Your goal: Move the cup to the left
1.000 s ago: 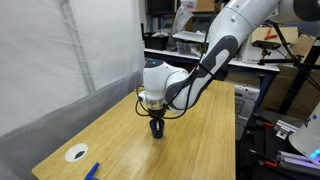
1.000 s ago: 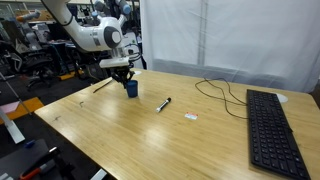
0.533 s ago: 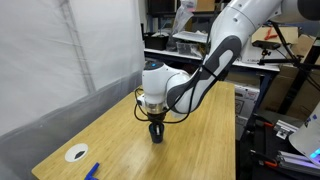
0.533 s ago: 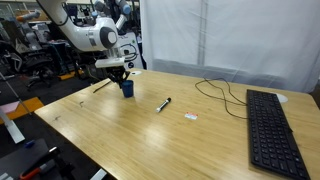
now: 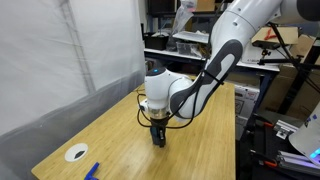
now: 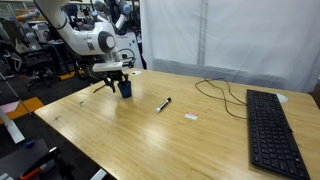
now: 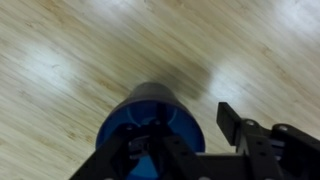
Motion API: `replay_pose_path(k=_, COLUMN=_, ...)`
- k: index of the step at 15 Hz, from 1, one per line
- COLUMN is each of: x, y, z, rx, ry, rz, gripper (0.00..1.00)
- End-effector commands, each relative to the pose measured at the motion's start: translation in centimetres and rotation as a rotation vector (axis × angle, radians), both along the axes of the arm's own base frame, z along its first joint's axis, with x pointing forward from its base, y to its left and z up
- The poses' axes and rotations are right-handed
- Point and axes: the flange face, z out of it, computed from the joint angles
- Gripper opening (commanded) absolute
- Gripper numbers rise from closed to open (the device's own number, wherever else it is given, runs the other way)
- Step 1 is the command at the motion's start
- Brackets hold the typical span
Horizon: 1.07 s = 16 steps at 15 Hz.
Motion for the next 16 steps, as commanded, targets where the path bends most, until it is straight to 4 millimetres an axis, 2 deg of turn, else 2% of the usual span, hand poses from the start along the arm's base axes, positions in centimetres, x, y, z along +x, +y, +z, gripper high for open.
replay_pose_path(k=1, x=0.2, y=-0.6, z=0.9, rx=0.019, ry=-0.034, rz=0.003, gripper=0.86)
replay_pose_path(k=2, x=0.3, y=-0.6, z=1.2, rx=0.021, ry=-0.041, rz=0.002, gripper=0.94)
replay_pose_path(k=4, x=0.5, y=-0.7, z=1.6, rx=0.027, ry=-0.049, rz=-0.001, gripper=1.0)
replay_pose_path(k=8, x=1.0, y=-1.2, z=3.3, rx=0.038, ry=-0.051, rz=-0.006, gripper=1.0)
replay_pose_path(k=13, x=2.0, y=-2.3, z=7.7, rx=0.052, ry=-0.106, rz=-0.018, gripper=1.0)
replay_pose_path(k=16, x=2.5, y=-2.9, z=9.5, rx=0.053, ry=-0.134, rz=-0.025, gripper=1.0)
